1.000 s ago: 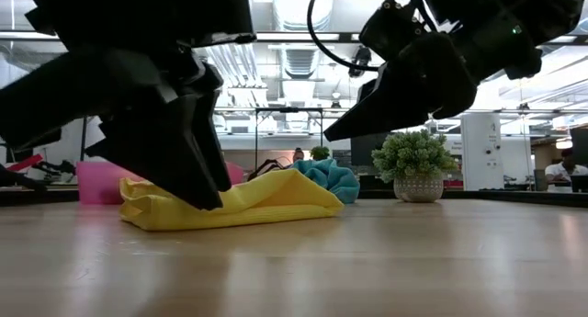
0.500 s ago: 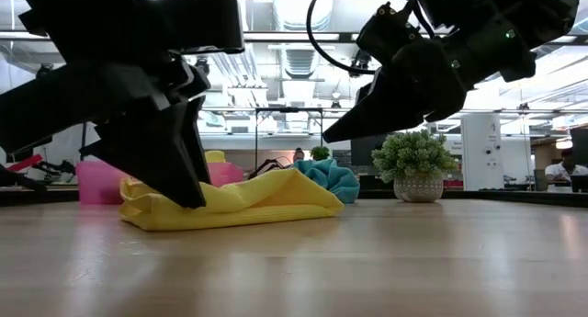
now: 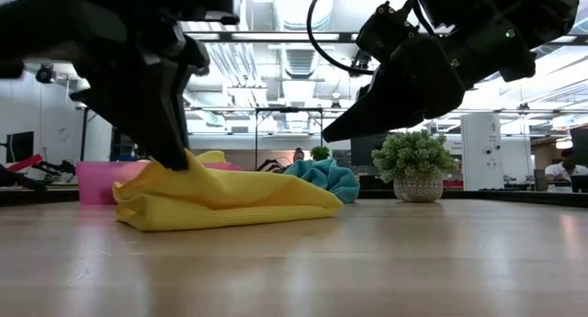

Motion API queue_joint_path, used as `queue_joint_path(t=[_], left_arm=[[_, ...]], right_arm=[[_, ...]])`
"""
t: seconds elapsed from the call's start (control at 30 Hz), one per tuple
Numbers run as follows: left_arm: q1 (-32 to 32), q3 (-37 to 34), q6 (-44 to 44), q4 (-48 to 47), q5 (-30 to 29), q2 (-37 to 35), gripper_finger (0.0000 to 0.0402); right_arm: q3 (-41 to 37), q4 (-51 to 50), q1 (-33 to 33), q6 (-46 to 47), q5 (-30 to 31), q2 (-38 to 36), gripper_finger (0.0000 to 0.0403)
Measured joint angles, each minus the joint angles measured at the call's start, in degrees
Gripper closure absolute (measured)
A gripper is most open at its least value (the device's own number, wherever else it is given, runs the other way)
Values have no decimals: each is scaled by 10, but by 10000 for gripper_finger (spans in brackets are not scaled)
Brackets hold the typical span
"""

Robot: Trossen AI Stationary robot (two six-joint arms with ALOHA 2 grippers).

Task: Fold microfiber towels
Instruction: Fold the yellow towel

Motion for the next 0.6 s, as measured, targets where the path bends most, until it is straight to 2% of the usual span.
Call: queue_joint_path(t=[0.2,0.47,0.6], left_arm=[[0,0,-1,-20,58,-5,401],[0,-2,-13,-33,72,-2,379],[0,-2,-14,-47,85,-4,372]], right_arm=[[0,0,0,1,0,0,165],[0,0,0,2,-2,0,165],[0,2,-1,1,-41,1,173]])
